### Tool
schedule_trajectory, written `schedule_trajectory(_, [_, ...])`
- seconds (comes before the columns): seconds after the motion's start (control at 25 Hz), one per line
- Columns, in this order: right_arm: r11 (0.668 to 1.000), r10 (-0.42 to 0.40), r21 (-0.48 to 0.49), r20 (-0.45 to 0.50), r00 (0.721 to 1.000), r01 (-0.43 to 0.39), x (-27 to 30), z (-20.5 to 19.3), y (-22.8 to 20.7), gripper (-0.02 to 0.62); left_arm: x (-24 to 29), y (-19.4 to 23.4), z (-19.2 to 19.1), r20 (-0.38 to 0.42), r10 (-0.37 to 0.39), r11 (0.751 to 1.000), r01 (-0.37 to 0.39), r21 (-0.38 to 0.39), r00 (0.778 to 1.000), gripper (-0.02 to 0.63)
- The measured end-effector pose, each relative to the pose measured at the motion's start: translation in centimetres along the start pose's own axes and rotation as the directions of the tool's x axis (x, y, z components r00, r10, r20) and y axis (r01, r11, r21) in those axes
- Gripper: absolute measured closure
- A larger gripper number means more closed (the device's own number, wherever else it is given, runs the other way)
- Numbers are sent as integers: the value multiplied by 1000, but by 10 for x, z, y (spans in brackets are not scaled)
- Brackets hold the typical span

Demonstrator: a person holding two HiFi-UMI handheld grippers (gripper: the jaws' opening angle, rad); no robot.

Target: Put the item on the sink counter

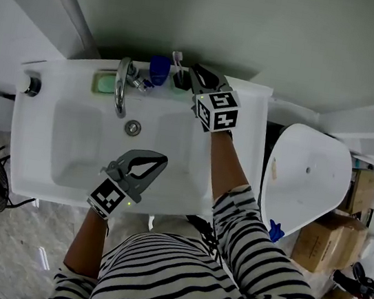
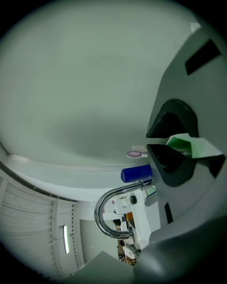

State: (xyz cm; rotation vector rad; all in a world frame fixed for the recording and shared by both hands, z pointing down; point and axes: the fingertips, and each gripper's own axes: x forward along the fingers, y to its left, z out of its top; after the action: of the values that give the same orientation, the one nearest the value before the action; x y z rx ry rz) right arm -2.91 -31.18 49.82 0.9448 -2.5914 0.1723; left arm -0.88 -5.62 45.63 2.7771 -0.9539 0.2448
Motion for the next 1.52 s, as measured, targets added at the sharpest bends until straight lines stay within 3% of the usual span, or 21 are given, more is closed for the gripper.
schedule_trajectory(0.72, [999,-12,-38,133,991,17,-85,45,39,572,-4,-17,27,66,-32,999,30,41,997,600])
schedule_trajectory(1.16, [998,-16,-50,170,985,25,-153,49,81,573,-23,-28,55,154,-16,998,8,55,988,600])
schedule_trajectory(1.52, [997,8,-75,170,985,4,-198,42,120,574,-42,-37,61,173,-10,997,-3,73,985,600])
